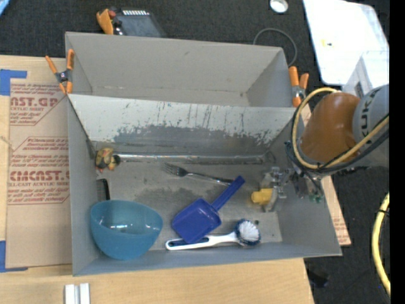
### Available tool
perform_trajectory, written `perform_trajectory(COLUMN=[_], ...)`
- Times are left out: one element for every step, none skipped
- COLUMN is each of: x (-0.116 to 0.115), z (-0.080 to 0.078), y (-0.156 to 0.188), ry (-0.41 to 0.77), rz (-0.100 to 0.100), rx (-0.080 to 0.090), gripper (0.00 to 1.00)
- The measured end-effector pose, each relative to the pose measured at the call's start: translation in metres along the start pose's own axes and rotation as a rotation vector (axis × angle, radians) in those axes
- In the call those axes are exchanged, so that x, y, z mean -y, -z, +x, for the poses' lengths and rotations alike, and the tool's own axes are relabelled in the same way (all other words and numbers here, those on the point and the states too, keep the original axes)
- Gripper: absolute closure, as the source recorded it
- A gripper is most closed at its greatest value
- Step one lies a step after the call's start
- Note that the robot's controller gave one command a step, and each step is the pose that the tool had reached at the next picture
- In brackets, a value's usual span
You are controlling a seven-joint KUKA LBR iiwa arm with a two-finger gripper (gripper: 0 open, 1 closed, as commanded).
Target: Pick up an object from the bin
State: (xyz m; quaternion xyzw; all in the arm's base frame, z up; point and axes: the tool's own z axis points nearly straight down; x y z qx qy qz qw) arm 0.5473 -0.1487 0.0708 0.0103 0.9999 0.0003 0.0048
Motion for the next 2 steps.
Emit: perform_trajectory(x=[-0.001, -0.001], z=[0.001, 0.002], y=[0.023, 0.058], ry=[0.000, 0.001], rz=[-0.001, -0.002], rx=[-0.002, -0.009], gripper=[1.00, 1.00])
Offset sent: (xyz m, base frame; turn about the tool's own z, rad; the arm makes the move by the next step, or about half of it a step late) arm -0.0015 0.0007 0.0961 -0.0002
